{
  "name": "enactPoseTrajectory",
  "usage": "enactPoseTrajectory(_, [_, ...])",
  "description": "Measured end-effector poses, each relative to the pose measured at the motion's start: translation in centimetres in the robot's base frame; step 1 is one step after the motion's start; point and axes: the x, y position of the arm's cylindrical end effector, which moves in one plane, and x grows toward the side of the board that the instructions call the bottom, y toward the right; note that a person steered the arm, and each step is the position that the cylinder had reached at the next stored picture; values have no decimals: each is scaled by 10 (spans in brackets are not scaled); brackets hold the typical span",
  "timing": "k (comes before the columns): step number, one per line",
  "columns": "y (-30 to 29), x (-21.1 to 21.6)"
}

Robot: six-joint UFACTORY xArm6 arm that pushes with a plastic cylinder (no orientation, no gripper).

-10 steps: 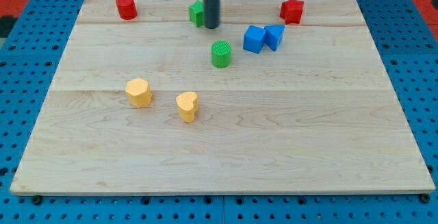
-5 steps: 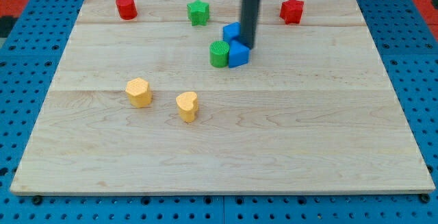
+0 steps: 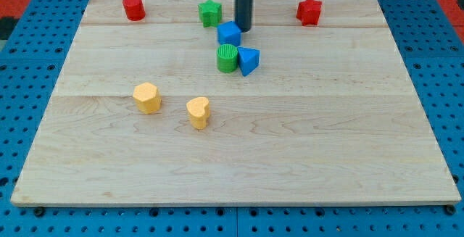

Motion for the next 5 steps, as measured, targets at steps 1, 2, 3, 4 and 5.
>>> enactPoseTrajectory(1, [-31, 35])
enactPoseTrajectory(2, [-20, 78])
enactPoseTrajectory(3, [38, 93])
enactPoseTrajectory(4, [36, 141])
enactPoseTrajectory(5, [34, 157])
